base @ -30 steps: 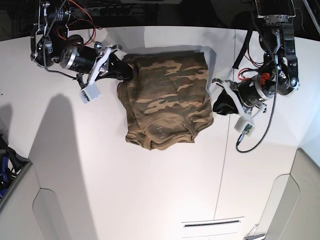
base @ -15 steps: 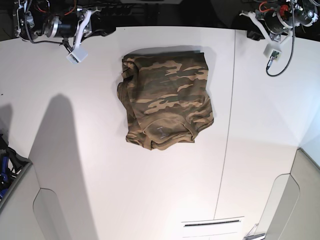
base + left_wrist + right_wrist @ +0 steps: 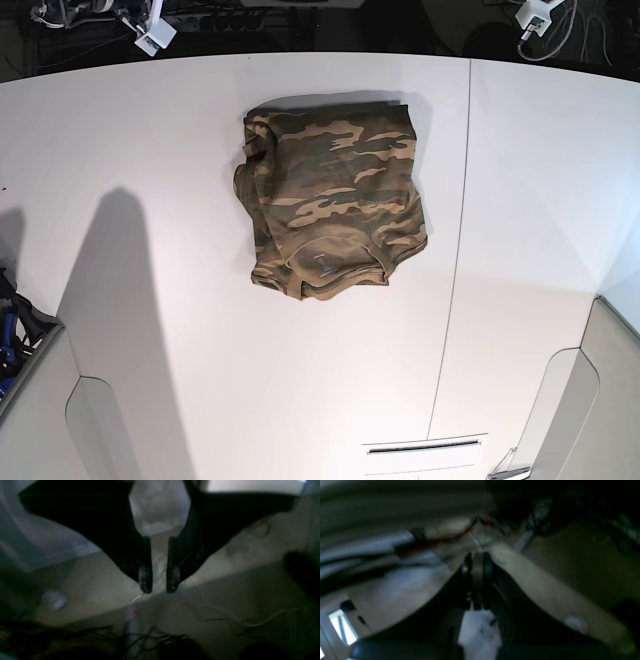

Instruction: Fold the T-shirt properly

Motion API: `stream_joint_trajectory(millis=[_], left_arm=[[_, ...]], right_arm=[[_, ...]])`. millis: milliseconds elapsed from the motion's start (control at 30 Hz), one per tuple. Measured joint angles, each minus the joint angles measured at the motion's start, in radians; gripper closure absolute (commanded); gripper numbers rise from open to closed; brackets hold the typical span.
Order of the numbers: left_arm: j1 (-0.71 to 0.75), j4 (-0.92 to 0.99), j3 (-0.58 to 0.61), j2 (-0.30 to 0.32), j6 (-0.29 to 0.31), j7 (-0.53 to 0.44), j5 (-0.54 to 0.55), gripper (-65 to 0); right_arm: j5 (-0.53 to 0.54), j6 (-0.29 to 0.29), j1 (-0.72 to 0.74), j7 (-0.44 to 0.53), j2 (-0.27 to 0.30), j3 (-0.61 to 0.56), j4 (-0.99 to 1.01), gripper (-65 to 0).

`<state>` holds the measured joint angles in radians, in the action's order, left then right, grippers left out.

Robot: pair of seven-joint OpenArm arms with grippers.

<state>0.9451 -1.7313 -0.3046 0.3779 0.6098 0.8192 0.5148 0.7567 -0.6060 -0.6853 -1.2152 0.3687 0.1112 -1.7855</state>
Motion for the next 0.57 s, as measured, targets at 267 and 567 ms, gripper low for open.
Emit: stream_joint_trajectory(millis=[267,567], left_arm=[[-0.143,0.343,0.273,-0.002,-0.001,-0.117,-0.161,-10.5],[-0.383,0.732,0.438,-0.015,-0.003,-0.148,-0.158,-10.5]], right_arm=[[-0.158,0.002,0.001,0.117,0.000,0.000,0.166,0.0],[-0.492,0.024,0.084,0.401,-0.001,0.000,0.570,0.0]])
